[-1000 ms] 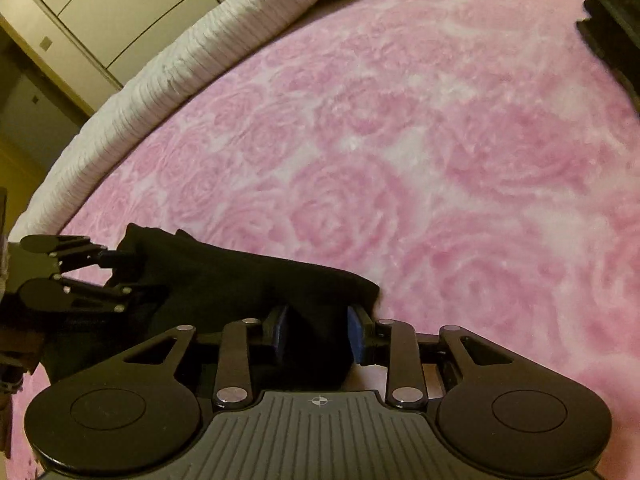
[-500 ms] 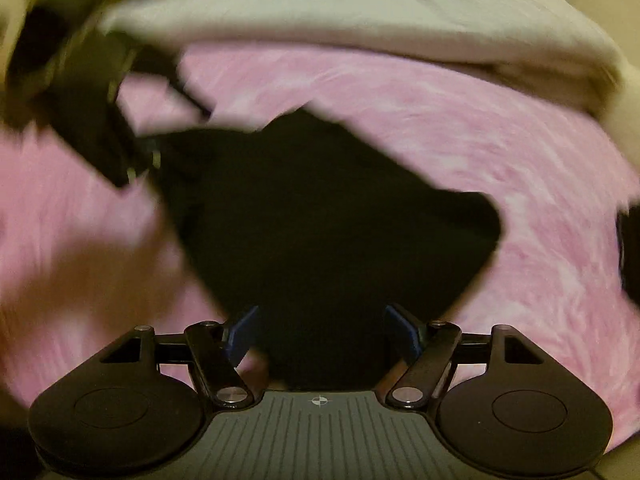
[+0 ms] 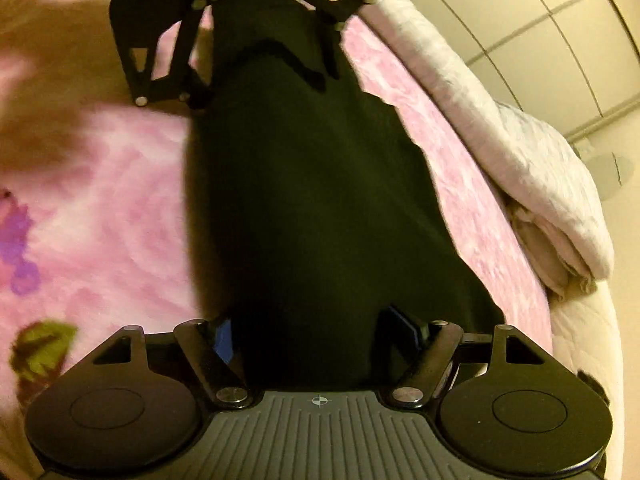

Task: Fold clothes
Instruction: 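Lift the folded jacket off the sheet with both grippers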

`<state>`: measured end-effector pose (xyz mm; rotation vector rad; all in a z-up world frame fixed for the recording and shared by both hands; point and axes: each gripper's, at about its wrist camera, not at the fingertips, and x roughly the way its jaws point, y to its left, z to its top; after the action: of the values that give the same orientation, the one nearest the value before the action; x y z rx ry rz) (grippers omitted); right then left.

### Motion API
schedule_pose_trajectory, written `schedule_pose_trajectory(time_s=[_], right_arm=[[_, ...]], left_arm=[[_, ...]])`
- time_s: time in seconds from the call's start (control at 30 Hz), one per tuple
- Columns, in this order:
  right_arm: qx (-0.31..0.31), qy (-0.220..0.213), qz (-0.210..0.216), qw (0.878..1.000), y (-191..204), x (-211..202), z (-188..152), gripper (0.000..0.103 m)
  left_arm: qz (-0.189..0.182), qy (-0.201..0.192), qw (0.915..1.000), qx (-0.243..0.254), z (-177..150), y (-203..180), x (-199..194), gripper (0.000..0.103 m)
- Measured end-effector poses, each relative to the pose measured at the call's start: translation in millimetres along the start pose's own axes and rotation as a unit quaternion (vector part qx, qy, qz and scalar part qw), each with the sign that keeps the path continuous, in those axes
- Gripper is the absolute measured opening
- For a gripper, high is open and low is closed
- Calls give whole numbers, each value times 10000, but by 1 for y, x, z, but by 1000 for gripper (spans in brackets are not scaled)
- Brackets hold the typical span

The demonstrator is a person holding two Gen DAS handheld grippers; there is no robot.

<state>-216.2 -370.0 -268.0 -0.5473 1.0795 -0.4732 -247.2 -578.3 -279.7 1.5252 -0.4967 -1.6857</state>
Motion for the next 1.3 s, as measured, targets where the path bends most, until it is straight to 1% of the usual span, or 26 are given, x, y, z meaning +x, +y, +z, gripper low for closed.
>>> schedule_pose_trajectory(time_s=[0.03,0.07,0.1,0.17,0.27,0.33,0.37,0.4,0.47,0.5,0.6,0.67,0.73,0.83,0.93,1.0,1.07,1.1,1.13,1.2,1.3], right_arm=[[56,62,-99,9999,-2,-3,-1,73],[112,123,-198,9997,-4,-5,-2,73],[155,181,-259,9994,-5,-7,-3,73],[104,259,-248,9993,0,-3,0,73],[-37,176,-257,9995,2,11,6,73],[-97,117,-237,9996,-1,19,9,73],[-47,105,-146,9998,-7,19,9,72],[27,94,-28,9999,-13,18,9,58],[174,-5,152,9997,-24,6,7,37],[265,-62,211,9994,-28,-4,7,34],[612,-69,319,9976,-52,-24,15,31],[728,-50,353,9967,-65,-30,21,31],[729,-7,376,9966,-72,-32,25,31],[462,106,400,9981,-62,-27,23,32],[-8,252,410,9988,-35,-18,16,42],[-270,336,367,9984,-21,-8,13,52],[-530,494,344,9968,-12,6,13,59],[-581,572,383,9959,-11,10,15,59],[-503,640,463,9956,-15,10,17,58],[-243,710,599,9954,-29,2,22,33],[-73,666,569,9961,-54,-21,29,30]], left_arm=[[-16,44,10000,10,-3,2,-1,72],[-35,123,9999,59,-5,2,-1,70],[-37,169,9998,123,-8,1,1,70],[-22,188,9996,216,-10,-2,9,71],[37,265,9994,201,-8,-3,18,74],[8,326,9994,152,-7,1,19,73],[-28,334,9993,165,-8,4,18,71],[-61,344,9993,166,-8,7,15,69],[-124,366,9991,154,-9,11,10,68],[-132,376,9991,170,-8,12,9,68],[-119,406,9988,231,-4,14,11,70],[-113,429,9988,220,-1,16,18,68],[-146,453,9987,168,1,19,23,53],[-286,424,9987,10,-1,25,23,44],[-367,363,9987,33,-4,24,18,41],[-420,364,9985,7,-4,27,16,39],[-473,372,9982,-28,-4,31,14,38],[-498,382,9980,-44,-2,34,13,37],[-523,396,9978,-59,0,38,12,36],[-565,398,9975,-168,3,50,4,34],[-576,324,9975,-259,11,70,-16,33]])
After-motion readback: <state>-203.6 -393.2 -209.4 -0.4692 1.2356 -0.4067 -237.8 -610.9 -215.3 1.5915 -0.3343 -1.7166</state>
